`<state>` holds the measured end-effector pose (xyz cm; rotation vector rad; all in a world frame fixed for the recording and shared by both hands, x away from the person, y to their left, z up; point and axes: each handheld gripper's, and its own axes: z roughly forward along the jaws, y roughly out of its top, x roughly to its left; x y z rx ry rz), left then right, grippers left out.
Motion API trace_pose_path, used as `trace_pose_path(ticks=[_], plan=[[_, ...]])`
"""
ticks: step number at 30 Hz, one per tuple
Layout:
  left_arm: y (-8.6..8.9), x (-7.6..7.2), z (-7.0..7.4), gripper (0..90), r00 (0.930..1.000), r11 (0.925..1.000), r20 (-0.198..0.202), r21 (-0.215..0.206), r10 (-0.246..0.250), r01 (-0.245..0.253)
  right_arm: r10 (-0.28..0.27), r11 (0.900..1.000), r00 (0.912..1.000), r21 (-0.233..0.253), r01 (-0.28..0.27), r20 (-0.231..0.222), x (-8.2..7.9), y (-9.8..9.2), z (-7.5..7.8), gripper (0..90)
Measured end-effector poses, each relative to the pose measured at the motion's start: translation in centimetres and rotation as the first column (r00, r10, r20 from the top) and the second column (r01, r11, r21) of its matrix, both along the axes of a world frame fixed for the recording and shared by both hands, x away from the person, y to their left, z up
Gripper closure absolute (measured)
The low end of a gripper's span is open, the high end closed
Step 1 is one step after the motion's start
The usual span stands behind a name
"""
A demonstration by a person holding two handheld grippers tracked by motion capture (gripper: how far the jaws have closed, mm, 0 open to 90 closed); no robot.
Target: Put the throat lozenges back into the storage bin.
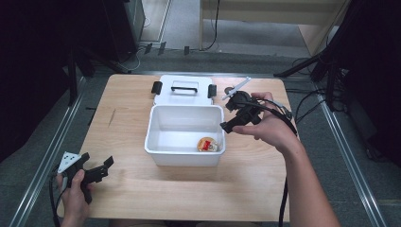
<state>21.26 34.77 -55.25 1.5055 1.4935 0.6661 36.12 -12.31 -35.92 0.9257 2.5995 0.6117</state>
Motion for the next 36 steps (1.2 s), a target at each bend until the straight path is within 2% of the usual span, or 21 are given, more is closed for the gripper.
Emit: trace_pose_path(ticks=[1,2,3,6,10,12,17,20,23,24,25,26,27,30,32,33,34,36], plan=[[0.0,0.0,0.0,0.0,1.0000,1.0000,0.001,0.000,-0.001,0.001,0.000,1.000,1.0000,0.000,0.000,0.000,0.0,0.0,0.0,18.7],[0.0,0.0,0.0,0.0,1.0000,1.0000,0.000,0.000,0.000,0.000,-0.033,0.999,0.9993,0.004,0.033,0.014,0.0,-0.9,-0.2,17.9],[0.0,0.0,0.0,0.0,1.0000,1.0000,0.001,0.000,0.000,0.000,-0.033,0.999,0.9993,0.004,0.033,0.014,0.0,-0.9,-0.2,17.9],[0.0,0.0,0.0,0.0,1.0000,1.0000,0.002,0.000,0.000,0.000,-0.087,0.996,0.9953,0.010,0.087,0.044,-0.4,-2.1,-0.4,15.9],[0.0,0.0,0.0,0.0,1.0000,1.0000,0.002,0.000,0.000,0.000,-0.140,0.989,0.9894,0.057,0.138,0.038,-0.8,-4.1,-1.0,6.3],[0.0,0.0,0.0,0.0,1.0000,1.0000,0.002,0.000,0.000,0.000,-0.156,0.985,0.9877,0.073,0.155,0.012,-1.0,-4.9,-1.3,0.0],[-0.1,0.0,0.0,0.0,1.0000,1.0000,0.001,0.001,0.000,0.000,-0.167,0.979,0.9859,0.115,0.167,-0.006,-1.6,-6.5,-2.0,0.0],[-0.1,0.0,0.0,0.0,1.0000,1.0000,0.001,0.002,0.000,0.000,-0.190,0.973,0.9817,0.132,0.188,0.007,-2.1,-7.5,-2.4,0.0],[-0.1,0.0,0.0,0.0,1.0000,1.0000,0.002,0.002,0.000,0.000,-0.222,0.964,0.9748,0.157,0.216,0.021,-2.7,-8.6,-3.0,0.0],[-0.1,0.0,0.0,0.0,1.0000,1.0000,0.002,0.002,0.000,0.000,-0.247,0.956,0.9687,0.169,0.239,0.027,-3.1,-9.4,-3.6,0.0],[-0.1,0.0,0.0,0.0,1.0000,1.0000,0.002,0.002,0.000,0.000,-0.247,0.956,0.9687,0.169,0.239,0.027,-3.1,-9.4,-3.6,0.0],[-0.1,0.0,0.0,0.0,1.0000,1.0000,0.001,0.004,0.001,-0.001,-0.273,0.947,0.9614,0.185,0.261,0.038,-3.5,-10.2,-4.2,0.0],[-0.1,0.0,0.0,0.0,1.0000,1.0000,0.000,0.005,0.001,-0.001,-0.273,0.947,0.9614,0.185,0.261,0.038,-3.5,-10.2,-4.2,0.0],[-0.1,0.0,0.0,0.0,1.0000,1.0000,0.001,0.009,-0.002,0.002,-0.310,0.931,0.9490,0.218,0.292,0.055,-4.2,-11.7,-5.5,0.0],[-0.1,0.0,0.0,0.0,1.0000,1.0000,0.003,0.009,0.000,0.000,-0.326,0.923,0.9436,0.237,0.304,0.058,-4.6,-12.4,-6.2,0.0],[-0.1,0.0,0.0,0.0,1.0000,1.0000,0.003,0.009,0.000,0.000,-0.326,0.923,0.9436,0.237,0.304,0.058,-4.6,-12.4,-6.2,0.0],[-0.1,0.0,0.0,0.0,1.0000,0.9999,0.003,0.010,-0.001,0.000,-0.340,0.915,0.9391,0.252,0.316,0.053,-5.1,-13.1,-6.9,0.0],[-0.1,0.0,0.0,0.0,1.0000,0.9999,0.001,0.012,-0.003,0.003,-0.344,0.911,0.9377,0.261,0.320,0.050,-5.3,-13.4,-7.3,0.0]])
